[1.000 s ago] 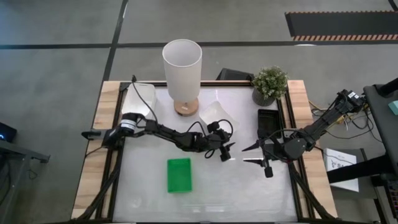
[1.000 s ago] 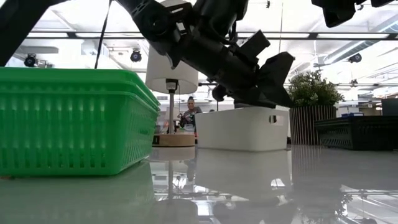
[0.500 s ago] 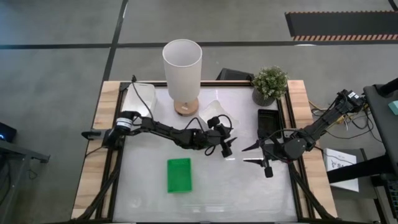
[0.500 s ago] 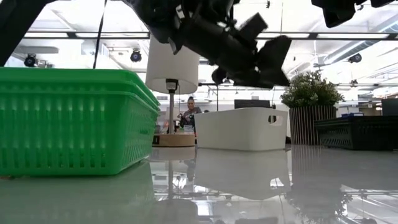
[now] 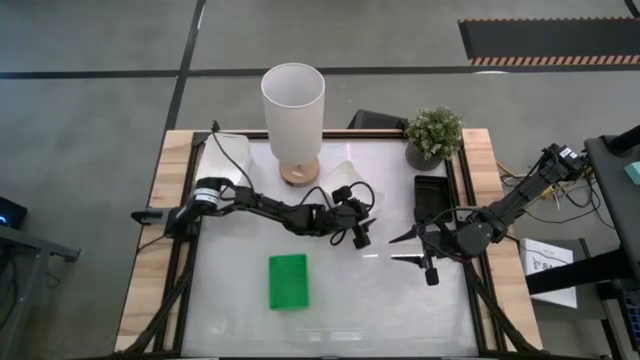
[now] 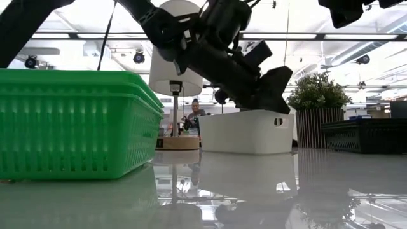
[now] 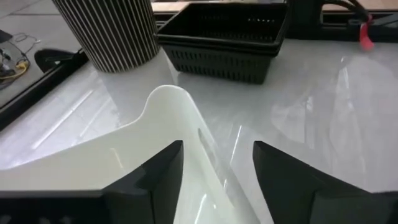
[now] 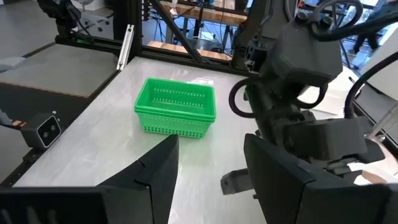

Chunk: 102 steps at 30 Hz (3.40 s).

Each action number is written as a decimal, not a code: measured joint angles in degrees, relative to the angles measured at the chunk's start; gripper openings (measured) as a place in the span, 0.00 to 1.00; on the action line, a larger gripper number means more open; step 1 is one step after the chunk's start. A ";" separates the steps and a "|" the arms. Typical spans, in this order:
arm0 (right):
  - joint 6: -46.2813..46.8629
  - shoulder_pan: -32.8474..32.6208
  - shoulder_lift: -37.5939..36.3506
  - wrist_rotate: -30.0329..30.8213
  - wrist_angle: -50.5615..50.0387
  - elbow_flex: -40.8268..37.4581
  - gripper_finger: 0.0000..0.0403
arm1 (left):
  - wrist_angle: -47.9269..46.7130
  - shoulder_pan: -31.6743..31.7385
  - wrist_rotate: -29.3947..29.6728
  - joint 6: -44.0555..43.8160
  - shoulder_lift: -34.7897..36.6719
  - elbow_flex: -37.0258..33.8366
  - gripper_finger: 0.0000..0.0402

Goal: Stack baskets by color
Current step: Stack the white bin on the white bins

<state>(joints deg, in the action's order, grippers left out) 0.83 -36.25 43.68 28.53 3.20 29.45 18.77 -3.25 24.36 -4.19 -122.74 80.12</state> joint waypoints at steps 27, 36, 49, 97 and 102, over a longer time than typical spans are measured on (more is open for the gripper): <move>2.24 0.01 0.02 0.11 -2.37 0.00 0.44 | -10.12 -6.38 0.22 6.18 7.62 -0.96 0.00; 2.96 0.02 0.02 0.12 -2.65 0.00 0.44 | -42.61 -17.50 1.18 16.77 29.11 -4.14 0.00; 3.23 0.01 0.02 0.09 -2.50 0.00 0.44 | -56.10 -22.71 1.42 5.39 68.69 -32.01 0.00; 0.10 0.02 0.02 0.17 -1.22 0.00 0.44 | -60.75 -20.76 38.93 -28.52 93.94 -54.85 0.03; 0.19 0.02 0.02 0.17 -1.20 0.00 0.44 | -59.64 -20.74 38.88 -28.55 94.55 -55.10 0.16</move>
<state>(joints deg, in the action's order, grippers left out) 1.02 -36.23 43.70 28.70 2.00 29.45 -40.86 -23.99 63.24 -32.73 -28.19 25.02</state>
